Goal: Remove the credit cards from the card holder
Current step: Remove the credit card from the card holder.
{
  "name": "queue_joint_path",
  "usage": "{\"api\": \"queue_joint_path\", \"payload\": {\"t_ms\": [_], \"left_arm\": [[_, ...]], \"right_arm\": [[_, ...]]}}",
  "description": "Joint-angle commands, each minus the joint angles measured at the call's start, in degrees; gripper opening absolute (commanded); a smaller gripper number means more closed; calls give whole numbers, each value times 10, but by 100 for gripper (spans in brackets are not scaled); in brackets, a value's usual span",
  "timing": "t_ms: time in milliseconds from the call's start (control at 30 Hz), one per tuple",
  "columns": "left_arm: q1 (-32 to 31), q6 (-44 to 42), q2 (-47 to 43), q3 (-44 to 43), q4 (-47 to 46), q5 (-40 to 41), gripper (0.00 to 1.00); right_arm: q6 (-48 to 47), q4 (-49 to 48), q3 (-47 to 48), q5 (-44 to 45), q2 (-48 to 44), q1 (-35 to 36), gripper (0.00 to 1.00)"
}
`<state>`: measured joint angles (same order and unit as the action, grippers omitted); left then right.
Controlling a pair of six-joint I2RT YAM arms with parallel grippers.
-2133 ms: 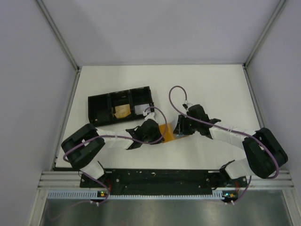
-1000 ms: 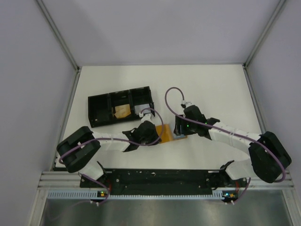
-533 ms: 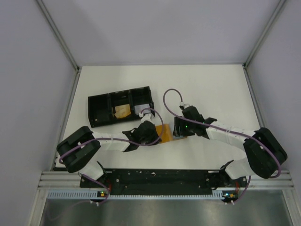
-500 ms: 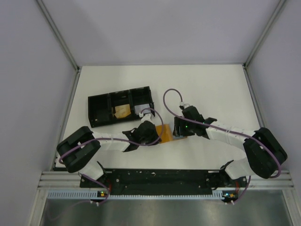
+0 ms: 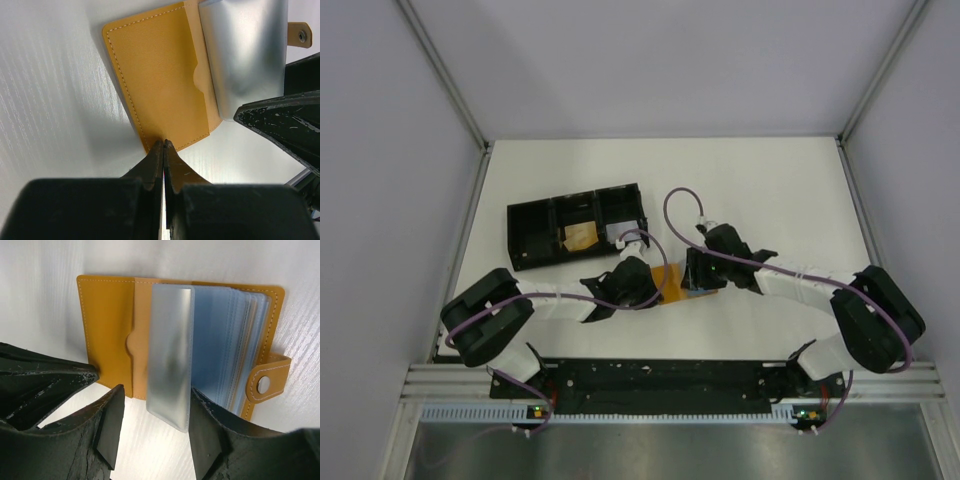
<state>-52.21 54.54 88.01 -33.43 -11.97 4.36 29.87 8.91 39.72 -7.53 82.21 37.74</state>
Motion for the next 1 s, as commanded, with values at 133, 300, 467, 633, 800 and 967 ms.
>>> {"api": "queue_joint_path", "payload": {"t_ms": [133, 300, 467, 633, 800, 967], "left_arm": [[3, 0, -3, 5, 11, 8, 0], [3, 0, -3, 4, 10, 8, 0], [3, 1, -7, 7, 11, 10, 0], [3, 1, -6, 6, 9, 8, 0], [3, 1, -6, 6, 9, 8, 0], [3, 2, -6, 6, 10, 8, 0]], "right_arm": [[-9, -12, 9, -16, -19, 1, 53], [-14, -2, 32, -6, -12, 8, 53], [-10, 44, 22, 73, -38, 11, 55], [-9, 57, 6, 99, -65, 11, 60], [-7, 47, -1, 91, -51, 12, 61], [-3, 32, -4, 79, -33, 11, 60]]}}
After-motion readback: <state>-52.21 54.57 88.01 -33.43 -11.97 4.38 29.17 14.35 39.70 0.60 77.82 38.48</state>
